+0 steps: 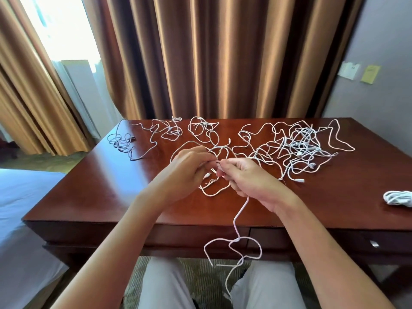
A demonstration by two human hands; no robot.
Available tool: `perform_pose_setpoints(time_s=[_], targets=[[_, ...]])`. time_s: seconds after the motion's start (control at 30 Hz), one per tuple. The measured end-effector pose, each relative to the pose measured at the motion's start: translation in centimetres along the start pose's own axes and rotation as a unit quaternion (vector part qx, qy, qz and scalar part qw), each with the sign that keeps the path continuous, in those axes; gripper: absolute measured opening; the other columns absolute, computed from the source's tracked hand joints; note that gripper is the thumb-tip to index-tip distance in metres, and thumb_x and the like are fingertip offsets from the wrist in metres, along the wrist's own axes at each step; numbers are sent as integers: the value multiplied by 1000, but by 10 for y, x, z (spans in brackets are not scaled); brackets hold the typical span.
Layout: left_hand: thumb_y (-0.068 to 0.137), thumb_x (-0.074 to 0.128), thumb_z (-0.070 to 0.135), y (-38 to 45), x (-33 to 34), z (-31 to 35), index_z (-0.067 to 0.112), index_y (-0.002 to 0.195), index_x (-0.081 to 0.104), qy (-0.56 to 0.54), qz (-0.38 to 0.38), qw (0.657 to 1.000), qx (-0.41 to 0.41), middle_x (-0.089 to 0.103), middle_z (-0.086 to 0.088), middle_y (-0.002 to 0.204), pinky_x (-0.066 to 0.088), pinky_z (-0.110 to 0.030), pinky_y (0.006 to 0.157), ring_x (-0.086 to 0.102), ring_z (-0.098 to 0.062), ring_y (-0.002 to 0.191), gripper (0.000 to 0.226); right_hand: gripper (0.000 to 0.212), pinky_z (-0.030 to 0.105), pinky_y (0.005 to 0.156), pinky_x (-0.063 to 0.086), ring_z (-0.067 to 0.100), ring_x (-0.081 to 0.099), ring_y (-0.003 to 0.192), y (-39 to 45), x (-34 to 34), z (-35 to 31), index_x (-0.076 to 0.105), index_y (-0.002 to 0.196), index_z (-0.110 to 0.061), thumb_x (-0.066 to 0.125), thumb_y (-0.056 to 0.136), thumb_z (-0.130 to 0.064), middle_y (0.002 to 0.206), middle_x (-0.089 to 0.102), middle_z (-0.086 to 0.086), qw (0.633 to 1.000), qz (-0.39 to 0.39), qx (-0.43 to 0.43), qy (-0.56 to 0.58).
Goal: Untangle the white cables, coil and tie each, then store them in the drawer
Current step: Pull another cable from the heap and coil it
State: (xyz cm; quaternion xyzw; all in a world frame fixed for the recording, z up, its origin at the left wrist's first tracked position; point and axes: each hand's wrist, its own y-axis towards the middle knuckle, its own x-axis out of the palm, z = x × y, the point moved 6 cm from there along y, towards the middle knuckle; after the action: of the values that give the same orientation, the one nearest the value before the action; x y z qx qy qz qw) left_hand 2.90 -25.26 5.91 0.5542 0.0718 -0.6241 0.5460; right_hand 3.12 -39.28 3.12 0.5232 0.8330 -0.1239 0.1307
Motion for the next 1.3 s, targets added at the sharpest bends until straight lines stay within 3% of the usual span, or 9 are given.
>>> perform_pose_setpoints(time_s=[0.13, 0.37, 0.5, 0.57, 0.7, 0.87, 1.03, 1.13, 1.3], targets=[[92, 56, 8, -3, 8, -2, 16, 88, 76, 45, -42, 997, -37, 68, 7, 78, 47, -33, 74, 55, -14, 77, 22, 25, 9, 59, 37, -16, 54, 59, -2, -4, -11, 69, 89, -23, 55, 102, -40, 53, 56, -29, 982, 64, -85, -159], [88, 75, 21, -9, 1, -4, 17, 72, 77, -44, -45, 993, -100, 60, -1, 62, 32, -13, 56, 46, -12, 56, 17, 25, 12, 55, 40, 0, 54, 51, -9, -12, -18, 73, 82, -14, 78, 84, -38, 55, 59, -23, 956, 170, -225, -80], [90, 72, 12, -18, -1, -11, 14, 75, 77, -220, -17, 962, -161, 60, -2, 55, 41, -21, 51, 50, -9, 51, 17, 33, 27, 74, 57, 15, 71, 81, -4, -3, -5, 71, 104, -7, 78, 80, -28, 92, 76, 9, 958, 111, -202, 170], [90, 71, 8, -19, -2, -10, 4, 84, 78, -286, 16, 942, -175, 62, -9, 56, 45, -18, 52, 55, -11, 52, 10, 37, 27, 80, 57, 14, 72, 90, 1, 3, 4, 69, 109, -7, 75, 79, -27, 96, 76, 5, 951, 88, -170, 244], [89, 70, 2, -16, 0, -2, 3, 91, 78, -343, 64, 923, -163, 71, -19, 69, 54, -24, 58, 63, -15, 58, 8, 43, 22, 82, 54, 14, 70, 92, 4, 15, 7, 67, 113, -5, 61, 90, -42, 95, 72, -2, 988, -30, -109, 103], [90, 69, -2, -7, 1, 3, -4, 95, 74, -367, 52, 917, -148, 73, -20, 79, 57, -26, 60, 68, -22, 62, 8, 32, 19, 51, 32, 7, 36, 52, -1, 8, -2, 67, 98, -8, 56, 100, -38, 65, 47, -6, 988, -125, -68, 61], [90, 66, -5, 10, -5, 19, 18, 106, 56, -274, -16, 958, -88, 65, -3, 82, 60, -43, 70, 67, -35, 75, 29, 34, 15, 48, 30, 2, 36, 46, -9, -9, -22, 58, 79, -20, 52, 103, -43, 51, 40, -17, 978, -121, -29, -168], [92, 54, 5, 20, -2, 43, 31, 133, 57, -70, -122, 990, 34, 57, 4, 93, 51, -26, 79, 58, -16, 87, 48, 36, 18, 51, 35, 2, 40, 47, -12, -14, -32, 59, 69, -26, 55, 102, -42, 48, 42, -17, 953, -124, -22, -276], [103, 40, 39, 18, -12, 45, 26, 118, 68, 110, -59, 989, 77, 42, 4, 124, 45, -42, 98, 44, -17, 115, 34, 41, 22, 43, 22, 9, 25, 45, -22, -30, -46, 53, 63, -20, 59, 102, -30, 53, 32, -4, 977, -142, -28, -157]])
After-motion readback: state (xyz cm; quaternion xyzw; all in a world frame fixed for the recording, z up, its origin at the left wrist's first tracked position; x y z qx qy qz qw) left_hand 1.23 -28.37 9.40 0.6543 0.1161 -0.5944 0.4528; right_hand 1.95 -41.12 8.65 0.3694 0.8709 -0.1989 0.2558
